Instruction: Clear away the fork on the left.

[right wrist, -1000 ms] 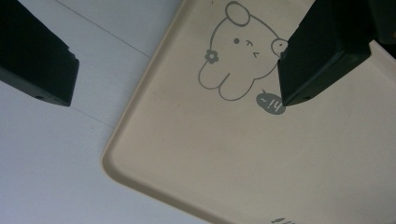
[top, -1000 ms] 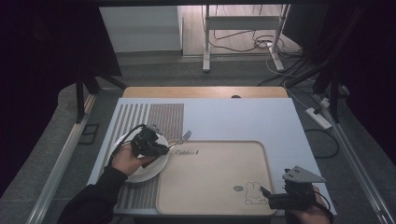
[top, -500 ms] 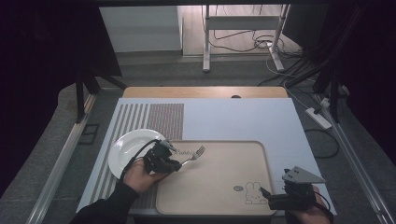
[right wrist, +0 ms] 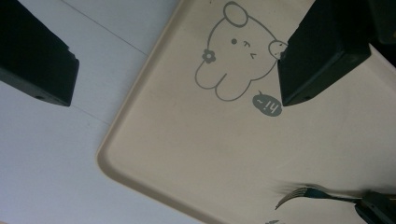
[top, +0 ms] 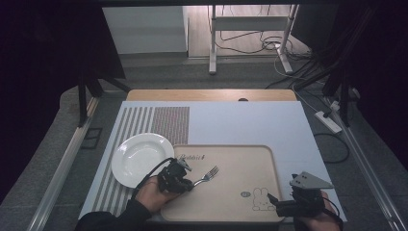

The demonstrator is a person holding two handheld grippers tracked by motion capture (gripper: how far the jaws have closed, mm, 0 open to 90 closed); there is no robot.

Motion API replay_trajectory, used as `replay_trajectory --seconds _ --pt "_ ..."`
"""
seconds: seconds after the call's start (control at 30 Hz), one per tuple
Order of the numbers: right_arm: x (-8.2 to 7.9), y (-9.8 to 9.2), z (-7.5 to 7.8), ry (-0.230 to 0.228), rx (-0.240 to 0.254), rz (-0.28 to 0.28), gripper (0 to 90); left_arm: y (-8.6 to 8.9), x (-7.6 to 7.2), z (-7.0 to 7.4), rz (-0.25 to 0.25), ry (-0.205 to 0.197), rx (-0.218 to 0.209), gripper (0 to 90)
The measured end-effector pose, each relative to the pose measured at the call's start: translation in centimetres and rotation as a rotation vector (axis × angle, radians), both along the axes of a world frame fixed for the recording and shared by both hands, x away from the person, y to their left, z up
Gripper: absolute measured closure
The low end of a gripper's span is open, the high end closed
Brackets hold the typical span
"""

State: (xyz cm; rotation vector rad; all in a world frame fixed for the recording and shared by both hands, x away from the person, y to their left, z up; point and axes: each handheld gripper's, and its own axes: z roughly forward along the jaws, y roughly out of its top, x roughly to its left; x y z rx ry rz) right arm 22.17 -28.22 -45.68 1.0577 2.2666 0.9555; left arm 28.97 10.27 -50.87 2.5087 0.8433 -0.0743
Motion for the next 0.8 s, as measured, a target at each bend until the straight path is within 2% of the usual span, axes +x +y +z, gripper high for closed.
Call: replay_trajectory --seconds 0.13,0.2,0.27,0.37,0.5,0.6,0.8 --pt "0.1 0.0 0.0 0.002 -0.003 0.002 0.0 -0.1 0.3 1.2 -0.005 -0.044 -0.061 73.6" --pt "0.1 0.0 0.0 0.004 -0.005 0.003 0.0 -1.1 0.7 1.6 -0.035 -0.041 -0.077 88.7" --pt "0.1 0.0 0.0 0.005 -0.006 0.003 0.0 -1.5 0.8 1.6 -0.045 -0.03 -0.077 88.7" --pt "0.1 0.0 0.0 0.005 -0.007 0.003 0.0 -3.0 1.0 1.2 -0.08 -0.028 -0.045 88.8" --pt "0.1 0.0 0.0 0.005 -0.006 0.002 0.0 -4.4 1.2 0.5 -0.096 -0.039 0.001 88.8" --pt "0.1 0.0 0.0 0.004 -0.005 0.001 0.0 -4.4 1.5 0.0 -0.083 -0.05 0.023 88.7" --pt "0.1 0.0 0.0 0.005 -0.007 0.001 0.0 -3.3 2.1 -0.1 -0.039 -0.056 0.021 88.8"
